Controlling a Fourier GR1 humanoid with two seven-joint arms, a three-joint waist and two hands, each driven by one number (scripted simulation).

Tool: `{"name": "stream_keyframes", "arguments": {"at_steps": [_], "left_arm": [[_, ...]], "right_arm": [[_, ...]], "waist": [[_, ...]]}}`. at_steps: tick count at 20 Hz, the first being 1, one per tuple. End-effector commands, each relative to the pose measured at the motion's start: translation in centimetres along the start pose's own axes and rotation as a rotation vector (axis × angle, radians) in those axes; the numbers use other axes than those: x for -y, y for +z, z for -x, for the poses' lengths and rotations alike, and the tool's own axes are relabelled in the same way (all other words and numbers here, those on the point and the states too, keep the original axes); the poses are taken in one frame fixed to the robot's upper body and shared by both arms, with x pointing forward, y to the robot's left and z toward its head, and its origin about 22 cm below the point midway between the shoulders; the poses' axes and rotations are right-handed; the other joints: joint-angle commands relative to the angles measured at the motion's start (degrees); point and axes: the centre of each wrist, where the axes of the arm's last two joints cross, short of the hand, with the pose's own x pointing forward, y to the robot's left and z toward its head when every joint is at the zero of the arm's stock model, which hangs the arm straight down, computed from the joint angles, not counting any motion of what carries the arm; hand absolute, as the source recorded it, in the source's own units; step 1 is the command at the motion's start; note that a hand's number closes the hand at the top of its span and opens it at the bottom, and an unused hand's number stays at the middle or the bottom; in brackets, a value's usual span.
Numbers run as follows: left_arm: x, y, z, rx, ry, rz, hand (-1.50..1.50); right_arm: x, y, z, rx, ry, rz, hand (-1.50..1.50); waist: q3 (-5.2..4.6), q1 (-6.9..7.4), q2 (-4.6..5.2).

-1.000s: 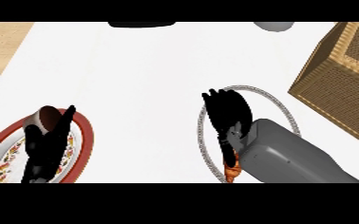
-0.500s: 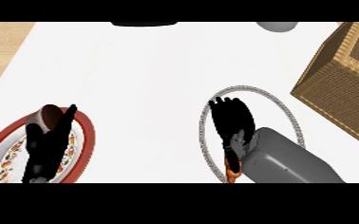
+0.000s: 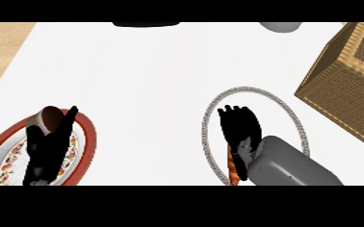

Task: Pick the croissant from the placemat and place it in the basket

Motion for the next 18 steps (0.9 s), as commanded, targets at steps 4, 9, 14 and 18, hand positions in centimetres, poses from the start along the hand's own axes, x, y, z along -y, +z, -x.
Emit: {"name": "stream_keyframes", "arguments": {"at_steps": [4,9,14,18], "left_arm": [[-0.2,0.2,2.6,-0.148,0.041,0.049,0.00],[1.6,0.9,3.5,-0.168,0.034,0.056,0.00],[3.2,1.5,3.7,-0.151,0.030,0.047,0.00],[1.6,0.8,2.7,-0.158,0.022,0.052,0.00]], "right_arm": [[-0.9,0.8,-1.3,-0.099,0.016,-0.004,-1.50],[-2.1,-0.2,-1.0,-0.125,0.018,0.000,-1.50],[-2.3,-0.8,0.2,-0.064,0.147,0.045,1.50],[-2.4,-0.7,-0.7,-0.056,0.195,0.037,1.50]], "waist": [[-1.08,-0.08,0.57],[-1.07,0.13,0.64],[-1.02,0.85,0.76],[-1.02,0.86,0.78]]}}
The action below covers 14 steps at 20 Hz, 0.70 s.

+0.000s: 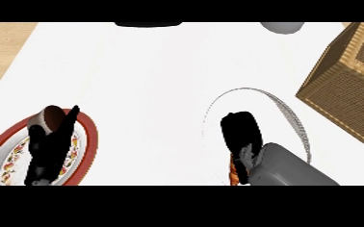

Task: Pick the croissant from the placemat and place it in the basket

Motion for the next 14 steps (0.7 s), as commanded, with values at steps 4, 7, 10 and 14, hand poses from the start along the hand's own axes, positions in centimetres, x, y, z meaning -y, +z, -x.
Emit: {"name": "stream_keyframes", "arguments": {"at_steps": [4,7,10,14], "left_arm": [[0.5,1.0,4.3,-0.175,0.041,0.008,0.00],[0.0,1.8,4.1,-0.172,0.049,-0.016,0.00],[-0.9,1.9,3.8,-0.170,0.055,-0.043,0.00],[-0.6,2.7,4.6,-0.191,0.070,-0.057,0.00]], "right_arm": [[-5.1,3.8,2.4,0.239,0.090,0.040,1.50],[-4.7,7.6,1.7,0.533,0.100,0.118,1.50],[-5.3,10.3,2.6,0.685,0.114,0.176,1.50],[-5.0,12.8,5.3,0.772,0.107,0.318,1.50]], "waist": [[-0.74,-2.66,0.58],[-0.37,-3.97,-0.54],[-0.17,-5.47,-0.91],[-0.11,-7.01,-0.67]]}}
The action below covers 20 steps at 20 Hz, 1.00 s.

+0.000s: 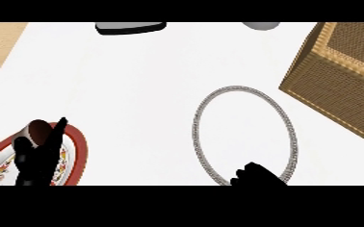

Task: Pick the croissant from the placemat and place it in the basket

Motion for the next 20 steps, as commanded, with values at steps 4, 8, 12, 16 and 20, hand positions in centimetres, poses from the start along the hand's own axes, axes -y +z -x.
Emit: {"name": "stream_keyframes", "arguments": {"at_steps": [4,8,12,16,20], "left_arm": [[-0.3,1.4,2.9,-0.118,0.045,-0.009,0.00],[-0.8,1.8,2.3,-0.095,0.062,-0.031,0.00],[-0.2,2.4,3.1,-0.102,0.078,-0.020,0.00],[-0.6,2.5,2.6,-0.089,0.064,-0.022,0.00],[-0.8,2.3,2.4,-0.089,0.056,-0.021,0.00]], "right_arm": [[0.9,5.4,0.1,0.201,-0.203,0.243,1.50],[2.1,7.0,-1.7,0.348,-0.560,0.462,1.50],[3.9,9.3,-1.1,0.366,-0.630,0.620,1.50],[4.1,10.2,0.5,0.314,-0.691,0.692,1.50],[4.9,10.9,3.0,0.217,-0.713,0.799,1.50]], "waist": [[-0.65,-2.78,1.57],[-0.47,-3.81,2.52],[-0.91,-3.32,2.81],[-0.95,-3.21,2.65],[-1.06,-3.05,2.88]]}}
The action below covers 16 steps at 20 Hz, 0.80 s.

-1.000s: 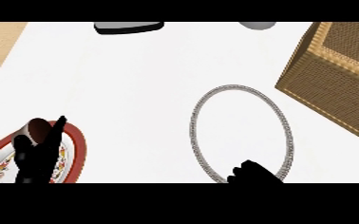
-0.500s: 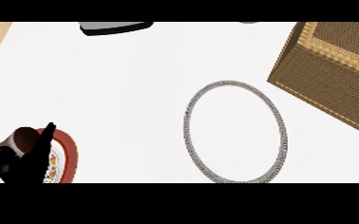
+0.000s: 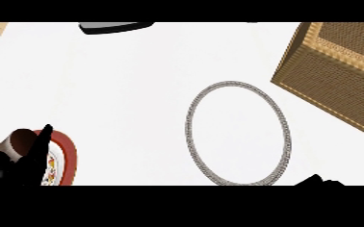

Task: Pick the croissant from the placemat and place it in the basket

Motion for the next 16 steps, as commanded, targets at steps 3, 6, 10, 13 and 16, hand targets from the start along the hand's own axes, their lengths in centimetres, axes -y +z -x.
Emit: {"name": "stream_keyframes", "arguments": {"at_steps": [3,6,10,13,16], "left_arm": [[1.2,0.3,2.0,-0.116,0.020,0.051,0.00],[0.9,0.1,1.7,-0.100,0.000,0.062,0.00],[1.5,0.1,2.1,-0.117,0.005,0.072,0.00],[2.6,0.2,2.1,-0.121,0.015,0.108,0.00],[2.5,-0.2,2.4,-0.119,-0.011,0.112,0.00]], "right_arm": [[4.0,0.7,0.1,-0.041,-0.042,0.156,1.50],[6.4,0.7,0.9,-0.072,-0.035,0.228,1.50],[10.3,1.2,2.7,-0.140,-0.036,0.260,1.50],[14.0,1.7,3.3,-0.156,-0.034,0.280,1.50],[18.7,3.1,4.6,-0.162,-0.014,0.302,1.50]], "waist": [[-1.00,0.70,0.74],[-1.10,1.88,0.82],[-1.17,3.60,0.77],[-1.26,4.17,0.27],[-1.28,5.15,0.30]]}}
